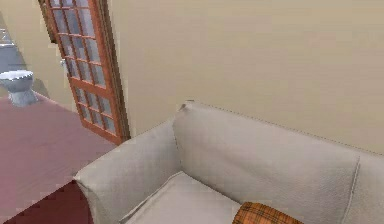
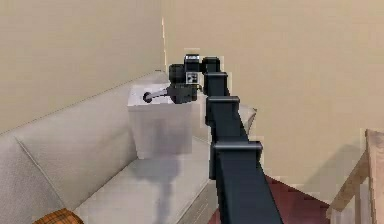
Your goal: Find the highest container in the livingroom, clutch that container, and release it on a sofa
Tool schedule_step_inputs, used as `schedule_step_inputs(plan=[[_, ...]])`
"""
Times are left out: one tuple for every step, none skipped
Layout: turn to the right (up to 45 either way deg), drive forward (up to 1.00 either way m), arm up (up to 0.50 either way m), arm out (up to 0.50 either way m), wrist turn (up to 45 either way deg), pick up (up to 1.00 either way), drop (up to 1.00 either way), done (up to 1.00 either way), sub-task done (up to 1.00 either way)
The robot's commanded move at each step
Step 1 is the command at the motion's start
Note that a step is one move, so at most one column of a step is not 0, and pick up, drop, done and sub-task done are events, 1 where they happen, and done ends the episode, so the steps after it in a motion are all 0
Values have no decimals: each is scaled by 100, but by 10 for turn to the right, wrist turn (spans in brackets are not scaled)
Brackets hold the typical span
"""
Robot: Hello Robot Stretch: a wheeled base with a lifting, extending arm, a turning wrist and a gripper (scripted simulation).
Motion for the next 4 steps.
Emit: schedule_step_inputs(plan=[[0,0,0,0,-450,0,0,0,0],[0,0,0,0,-210,0,0,0,0],[0,0,-28,0,0,0,0,0,0],[0,0,-32,0,0,0,0,0,0]])
